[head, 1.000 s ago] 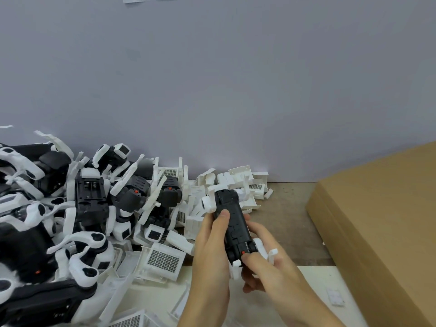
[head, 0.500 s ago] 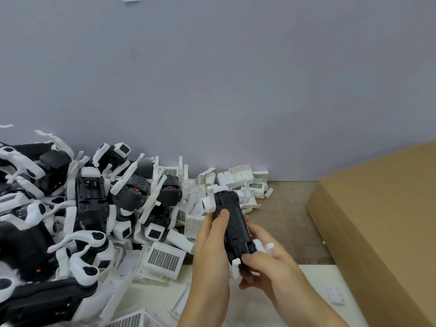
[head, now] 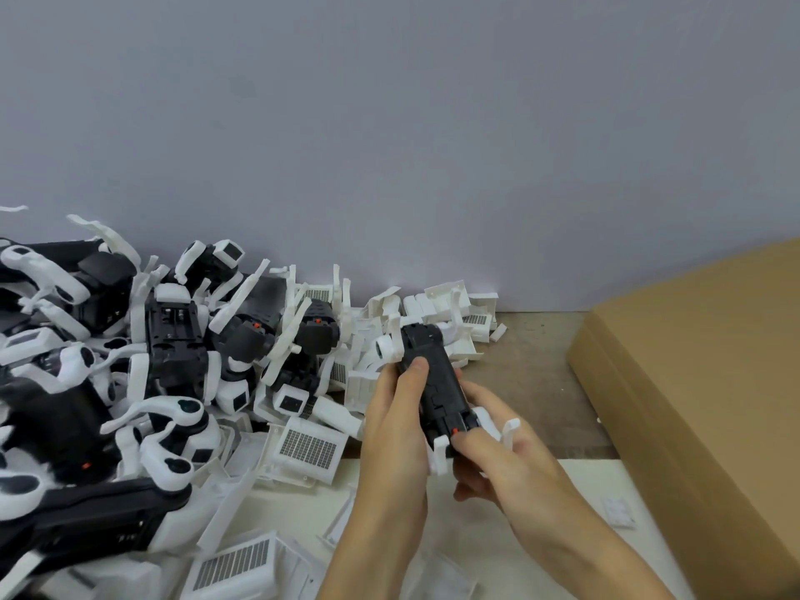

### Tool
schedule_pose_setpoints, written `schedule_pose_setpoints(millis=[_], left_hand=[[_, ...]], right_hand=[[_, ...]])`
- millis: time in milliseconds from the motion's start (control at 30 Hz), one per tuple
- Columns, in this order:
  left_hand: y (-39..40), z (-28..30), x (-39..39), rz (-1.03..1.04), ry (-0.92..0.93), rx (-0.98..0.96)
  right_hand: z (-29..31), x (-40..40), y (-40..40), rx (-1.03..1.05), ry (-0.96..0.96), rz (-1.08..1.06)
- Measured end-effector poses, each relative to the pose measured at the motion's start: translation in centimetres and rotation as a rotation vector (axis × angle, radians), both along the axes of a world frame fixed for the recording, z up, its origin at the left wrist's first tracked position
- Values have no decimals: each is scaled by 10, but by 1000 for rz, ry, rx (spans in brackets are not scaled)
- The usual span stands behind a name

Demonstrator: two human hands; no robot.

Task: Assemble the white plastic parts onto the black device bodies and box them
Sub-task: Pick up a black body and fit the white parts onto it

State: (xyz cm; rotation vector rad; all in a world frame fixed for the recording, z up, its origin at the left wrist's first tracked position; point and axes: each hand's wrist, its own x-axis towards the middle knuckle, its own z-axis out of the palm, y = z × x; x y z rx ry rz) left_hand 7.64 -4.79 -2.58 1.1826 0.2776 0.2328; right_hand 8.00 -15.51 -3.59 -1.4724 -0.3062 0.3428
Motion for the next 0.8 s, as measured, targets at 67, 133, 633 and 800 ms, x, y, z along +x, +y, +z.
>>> schedule_pose_setpoints(millis=[67,133,633,800], left_hand=[[1,1,-1,-3,12,-23],[2,4,-1,6,21,-47],[29,12,-5,173,-119,-309],[29,12,-4,180,-110,-315]], right_hand=[[3,-1,0,-12,-6,10],[5,-1,-2,-8,-13,47],[40,-18,-14,-1071,-135,523],[31,-22,-1,-1096,-214,498]])
